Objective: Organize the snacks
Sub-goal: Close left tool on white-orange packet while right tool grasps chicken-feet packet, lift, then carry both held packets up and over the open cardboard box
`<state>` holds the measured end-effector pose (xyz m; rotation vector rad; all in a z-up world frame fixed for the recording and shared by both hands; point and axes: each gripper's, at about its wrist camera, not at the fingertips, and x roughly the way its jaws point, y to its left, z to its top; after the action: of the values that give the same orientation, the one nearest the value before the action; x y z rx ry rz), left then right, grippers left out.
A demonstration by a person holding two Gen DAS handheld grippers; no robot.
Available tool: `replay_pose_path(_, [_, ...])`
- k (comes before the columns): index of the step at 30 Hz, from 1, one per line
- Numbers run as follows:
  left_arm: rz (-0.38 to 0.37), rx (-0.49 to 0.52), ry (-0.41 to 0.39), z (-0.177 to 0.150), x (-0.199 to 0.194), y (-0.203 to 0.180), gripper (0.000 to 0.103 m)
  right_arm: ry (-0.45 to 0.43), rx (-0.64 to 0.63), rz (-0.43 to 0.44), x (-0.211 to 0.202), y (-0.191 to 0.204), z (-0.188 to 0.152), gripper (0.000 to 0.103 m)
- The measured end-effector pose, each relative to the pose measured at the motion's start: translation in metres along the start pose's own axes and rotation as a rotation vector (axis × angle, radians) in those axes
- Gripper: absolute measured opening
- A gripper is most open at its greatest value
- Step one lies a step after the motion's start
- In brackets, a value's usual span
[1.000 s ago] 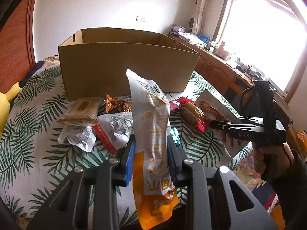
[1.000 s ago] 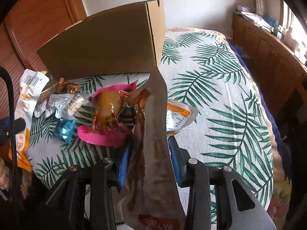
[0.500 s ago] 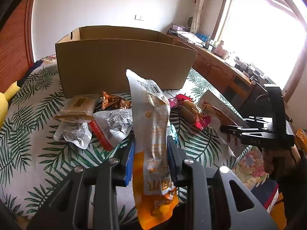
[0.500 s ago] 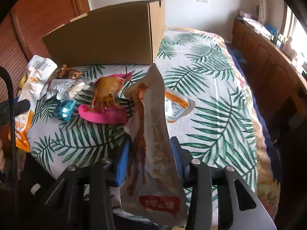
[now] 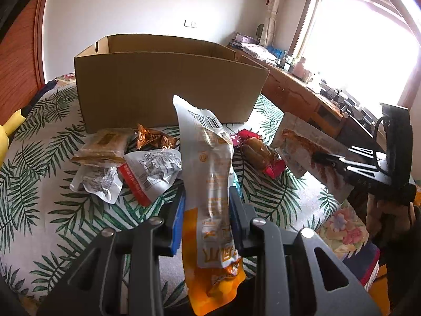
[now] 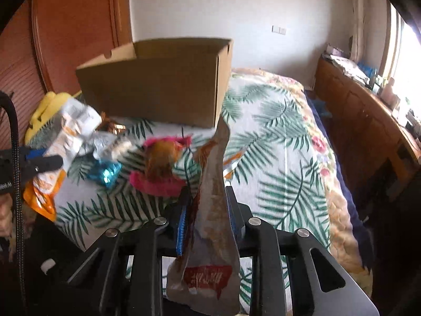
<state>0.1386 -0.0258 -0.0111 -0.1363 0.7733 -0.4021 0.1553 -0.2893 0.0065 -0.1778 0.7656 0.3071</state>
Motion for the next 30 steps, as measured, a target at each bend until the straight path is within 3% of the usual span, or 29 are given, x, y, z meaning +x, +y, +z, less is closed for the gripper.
replay_pose_path(7, [-0.008,0.001,-0.017,0.004,-0.005,-0.001,0.028,-0.016,0.014,0.033,-0.005,-0.003,0.016,0.021])
replay_pose_path(16, [-0.016,0.002,-0.018,0.003,-0.006,-0.003,0.028,0.064,-0.014,0.007,0.021,0.001,-0.004,0.021])
replay_pose_path(30, [-0.017,-0.003,-0.018,0.003,-0.006,-0.004,0.028,0.110,-0.055,-0.007,0.014,-0.001,-0.020,0.025])
